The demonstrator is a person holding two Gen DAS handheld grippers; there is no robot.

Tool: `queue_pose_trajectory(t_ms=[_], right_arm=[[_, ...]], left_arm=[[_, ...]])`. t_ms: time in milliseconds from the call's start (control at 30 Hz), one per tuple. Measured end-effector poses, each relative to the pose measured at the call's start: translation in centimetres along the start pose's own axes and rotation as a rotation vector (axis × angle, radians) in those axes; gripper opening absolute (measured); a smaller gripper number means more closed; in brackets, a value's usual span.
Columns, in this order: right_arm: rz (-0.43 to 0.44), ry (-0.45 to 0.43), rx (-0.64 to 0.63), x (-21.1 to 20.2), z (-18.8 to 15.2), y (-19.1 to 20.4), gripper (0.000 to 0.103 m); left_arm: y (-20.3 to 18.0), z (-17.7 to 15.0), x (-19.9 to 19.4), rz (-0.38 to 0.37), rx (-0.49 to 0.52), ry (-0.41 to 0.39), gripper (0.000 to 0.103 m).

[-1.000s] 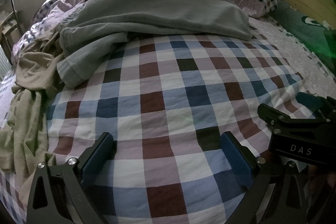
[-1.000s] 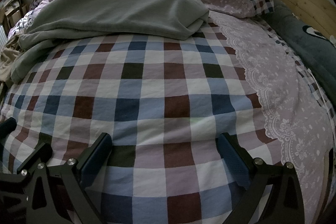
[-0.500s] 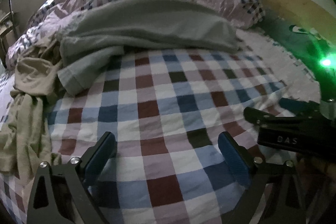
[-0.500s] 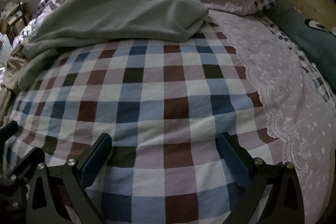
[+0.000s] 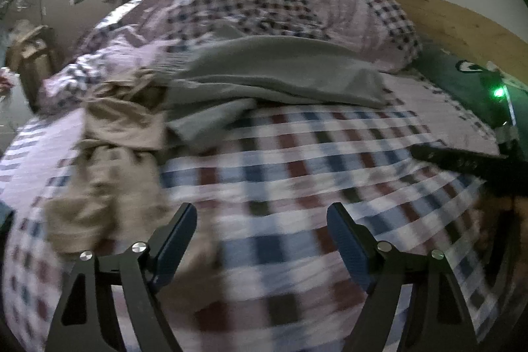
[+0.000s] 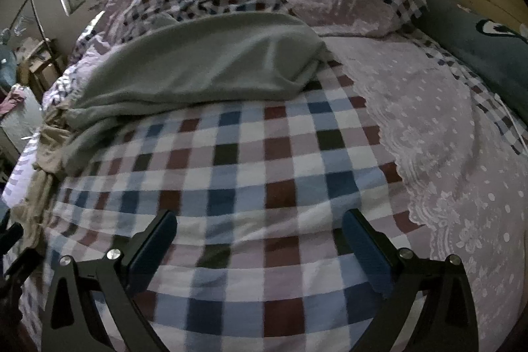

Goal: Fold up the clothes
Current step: 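Move both tools toward the crumpled beige garment on the bed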

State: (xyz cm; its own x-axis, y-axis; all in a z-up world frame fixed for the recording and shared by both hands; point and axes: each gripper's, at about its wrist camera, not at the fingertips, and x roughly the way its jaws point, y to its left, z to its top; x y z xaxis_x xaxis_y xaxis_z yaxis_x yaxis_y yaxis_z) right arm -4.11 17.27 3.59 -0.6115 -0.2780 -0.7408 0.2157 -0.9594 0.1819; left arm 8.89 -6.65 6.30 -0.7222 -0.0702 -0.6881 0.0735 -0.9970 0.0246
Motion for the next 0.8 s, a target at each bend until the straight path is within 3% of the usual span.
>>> queue_pose_trajectory(t_ms=[133,333,433,567,633,800], right_arm=[[0.057,-0.019,0.006,-0.6,0.3,1.1,0.097],[0.153,-0.024,-0.014,-1.0,0.2,3.9,0.087],[0.248,0.009,-0.029,-0.6,-0.2,5.8,0.086],[0.379,0.069,-0.116,0.1,-1.2,9.3,0.086],[0.429,0.093,-0.171,0.4,-1.8,11.3,0.086],[0.564,0.148,-0.154,1.6,-3.0,14.6,0.086]], left_arm=[[2.6,-1.5,-1.1,0.046,-0.027,0.022,0.072],[3.8,-2.9,-0.9,0.027,-0.064,0.051,0.059],[3.9,-2.7,-1.0,0.008,-0.076,0.021,0.057],[4.0,-2.5,-0.5,-0.017,-0.097,0.032,0.039],[4.3,-2.6,-0.5,-0.029,-0.114,0.038,0.038],[5.6,-2.8,-1.0,-0.063,-0.164,0.071,0.038]])
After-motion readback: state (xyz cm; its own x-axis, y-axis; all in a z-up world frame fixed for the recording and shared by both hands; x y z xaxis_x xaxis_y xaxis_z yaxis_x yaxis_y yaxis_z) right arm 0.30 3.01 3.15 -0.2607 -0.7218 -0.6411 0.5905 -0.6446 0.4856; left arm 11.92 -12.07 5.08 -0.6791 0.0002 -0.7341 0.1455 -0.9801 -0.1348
